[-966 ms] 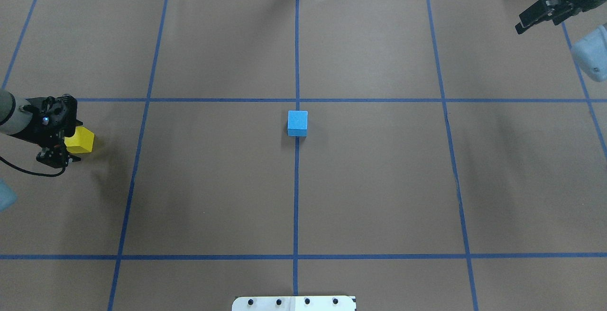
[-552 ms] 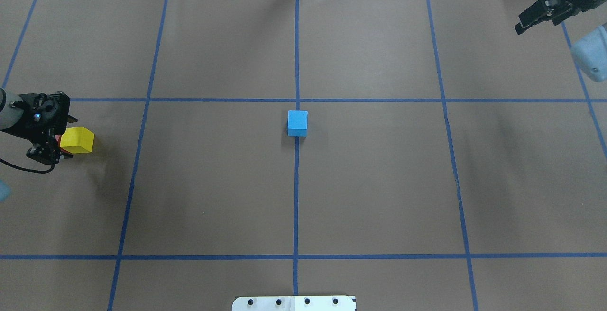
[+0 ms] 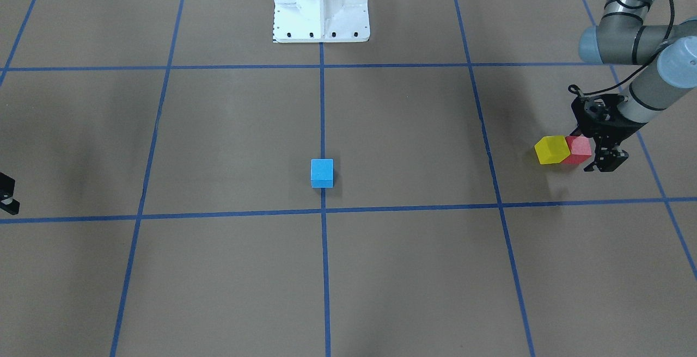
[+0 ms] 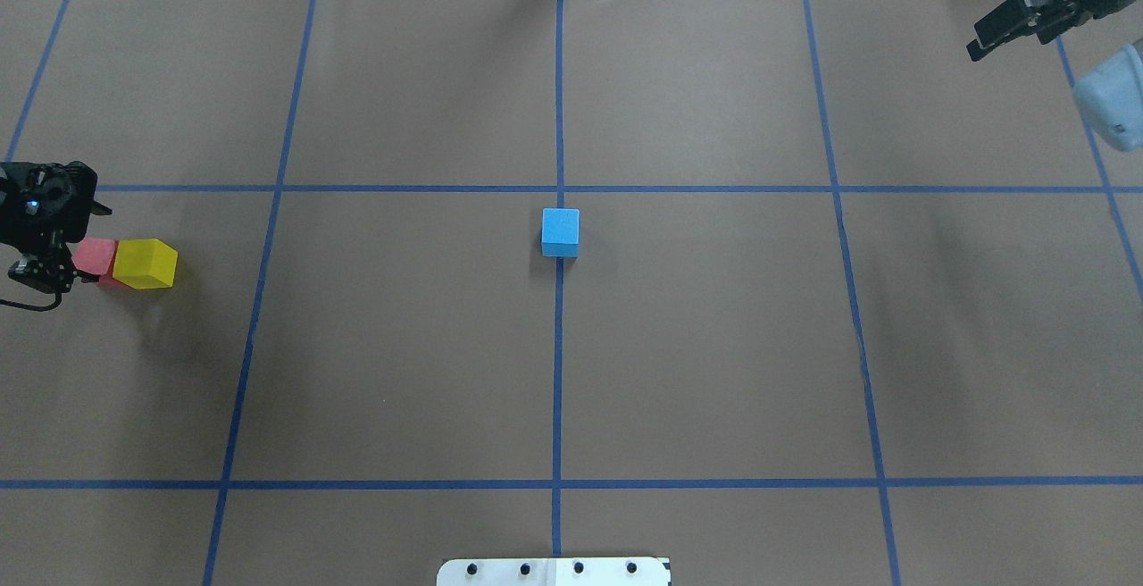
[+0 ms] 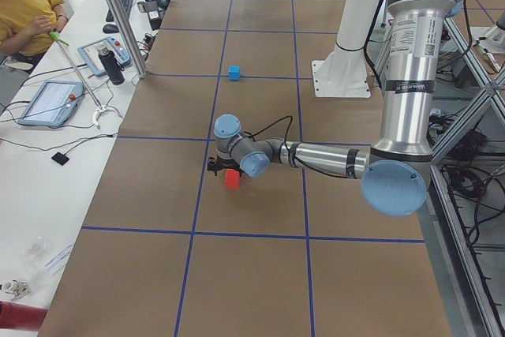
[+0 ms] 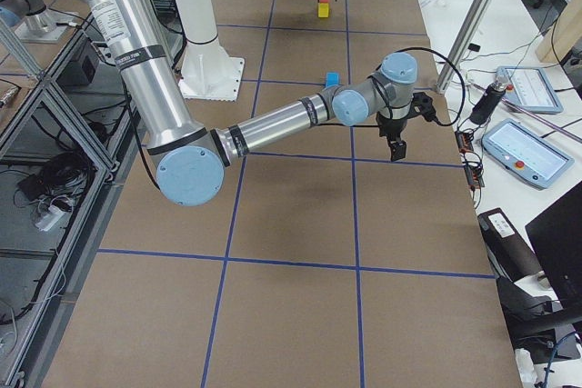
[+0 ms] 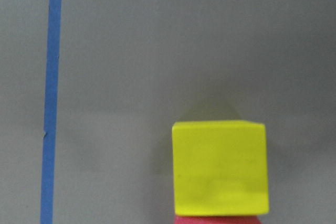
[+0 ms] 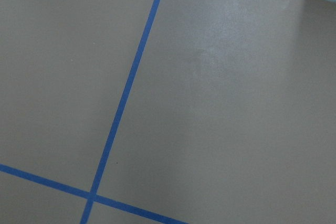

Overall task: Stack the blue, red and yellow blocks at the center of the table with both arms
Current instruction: 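Close the left gripper on the red cube, then lift the red cube with the left gripper and carry it over the blue cube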

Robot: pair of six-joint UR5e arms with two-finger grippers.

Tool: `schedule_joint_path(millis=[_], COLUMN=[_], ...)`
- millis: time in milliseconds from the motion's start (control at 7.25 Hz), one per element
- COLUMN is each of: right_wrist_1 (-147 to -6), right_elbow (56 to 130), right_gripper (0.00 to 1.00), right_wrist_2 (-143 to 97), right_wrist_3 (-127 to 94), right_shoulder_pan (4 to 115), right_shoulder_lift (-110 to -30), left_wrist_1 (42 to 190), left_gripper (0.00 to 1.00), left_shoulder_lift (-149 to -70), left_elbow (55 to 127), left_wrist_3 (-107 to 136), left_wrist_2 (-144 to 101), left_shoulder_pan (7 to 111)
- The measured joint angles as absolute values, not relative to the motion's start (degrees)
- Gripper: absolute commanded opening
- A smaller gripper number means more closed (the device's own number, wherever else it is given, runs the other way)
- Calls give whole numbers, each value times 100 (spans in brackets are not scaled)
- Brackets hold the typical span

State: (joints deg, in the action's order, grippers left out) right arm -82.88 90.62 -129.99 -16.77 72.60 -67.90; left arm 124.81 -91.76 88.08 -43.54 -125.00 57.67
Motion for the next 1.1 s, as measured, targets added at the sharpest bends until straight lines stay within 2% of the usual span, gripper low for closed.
schedule_joint_path(millis=[138, 276, 414, 552, 690, 1103], right_wrist_1=[-8288, -8288, -8288, -8288, -8288, -8290], right_elbow=[9059, 9056, 9055, 9053, 9053, 9063], right_gripper=[100, 100, 100, 100, 100, 100], right_wrist_2=[-12997, -12992, -12988, -12987, -12984, -12987], right_wrist_3=[-1667, -1654, -1646, -1637, -1633, -1685], right_shoulder_pan=[7260, 7260, 7260, 7260, 7260, 7260], right_shoulder_lift=[-6787, -6786, -6787, -6790, -6795, -6795], left_wrist_1=[12496, 12498, 12500, 12512, 12524, 12457], left_gripper=[46, 21, 20, 4, 0, 0], left_shoulder_lift=[-9146, -9131, -9127, -9126, -9131, -9158], left_elbow=[8784, 8769, 8765, 8776, 8797, 8826], left_wrist_3=[-4373, -4376, -4377, -4379, -4383, -4413], left_wrist_2=[-12490, -12468, -12467, -12487, -12516, -12889], left_shoulder_pan=[5778, 5779, 5779, 5779, 5779, 6130])
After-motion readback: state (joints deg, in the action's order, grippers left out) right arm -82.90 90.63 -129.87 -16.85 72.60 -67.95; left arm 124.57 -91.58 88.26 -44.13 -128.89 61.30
